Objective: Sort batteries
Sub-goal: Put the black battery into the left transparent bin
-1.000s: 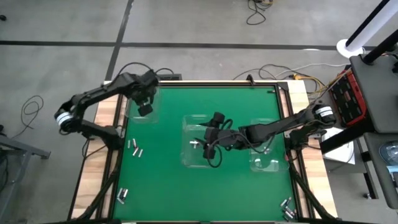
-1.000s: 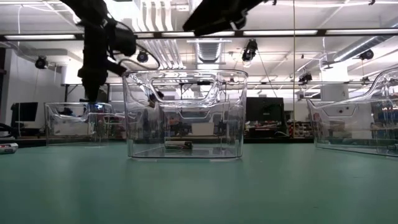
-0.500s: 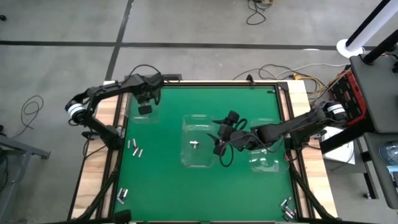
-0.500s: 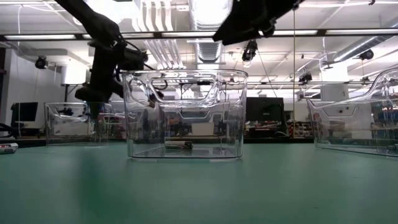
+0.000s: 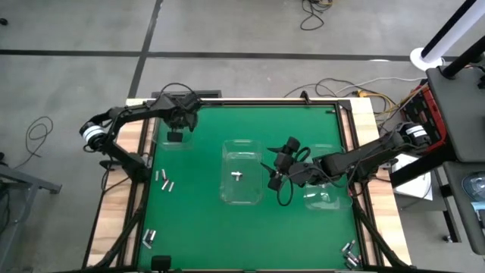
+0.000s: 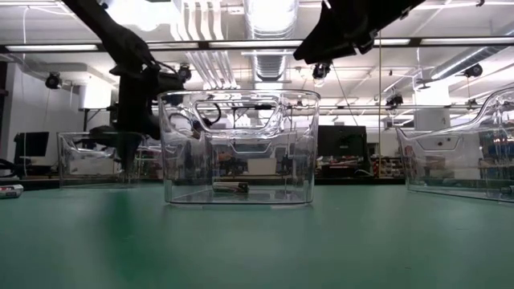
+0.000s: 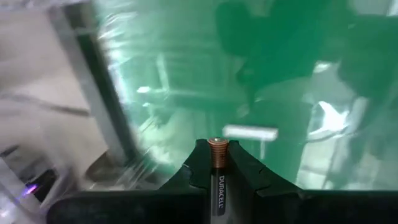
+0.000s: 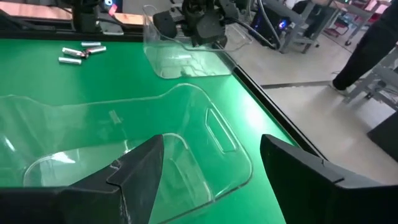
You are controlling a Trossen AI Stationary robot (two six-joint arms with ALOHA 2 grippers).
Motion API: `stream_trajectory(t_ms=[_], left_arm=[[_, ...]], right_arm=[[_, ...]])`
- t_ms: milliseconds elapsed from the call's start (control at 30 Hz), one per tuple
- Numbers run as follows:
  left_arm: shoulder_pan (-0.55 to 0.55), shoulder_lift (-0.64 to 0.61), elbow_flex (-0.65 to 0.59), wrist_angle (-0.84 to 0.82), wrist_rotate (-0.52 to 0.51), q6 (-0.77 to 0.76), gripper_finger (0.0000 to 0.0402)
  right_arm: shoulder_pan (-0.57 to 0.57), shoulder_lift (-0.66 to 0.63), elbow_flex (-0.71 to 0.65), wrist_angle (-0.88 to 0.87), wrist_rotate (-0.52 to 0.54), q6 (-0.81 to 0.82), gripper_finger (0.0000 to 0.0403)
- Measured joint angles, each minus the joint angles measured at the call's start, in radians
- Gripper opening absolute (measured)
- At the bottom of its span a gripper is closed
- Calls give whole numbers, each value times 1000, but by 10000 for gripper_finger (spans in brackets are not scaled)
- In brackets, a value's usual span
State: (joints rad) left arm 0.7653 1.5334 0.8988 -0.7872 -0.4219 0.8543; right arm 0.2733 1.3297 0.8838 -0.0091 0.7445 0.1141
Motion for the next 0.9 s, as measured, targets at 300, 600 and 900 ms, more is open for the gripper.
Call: stream_trajectory(t_ms=[300, 600, 900], left_arm=[[68, 100, 23, 5, 76, -3, 4], [82, 212, 75, 3, 73, -25, 7], [83, 241, 121, -29, 71, -112, 13]], right_arm=[[0, -4, -12, 4, 19, 15, 266], [2, -5, -12, 6, 18, 43, 261], [-11, -56, -10, -34, 16, 88, 296]])
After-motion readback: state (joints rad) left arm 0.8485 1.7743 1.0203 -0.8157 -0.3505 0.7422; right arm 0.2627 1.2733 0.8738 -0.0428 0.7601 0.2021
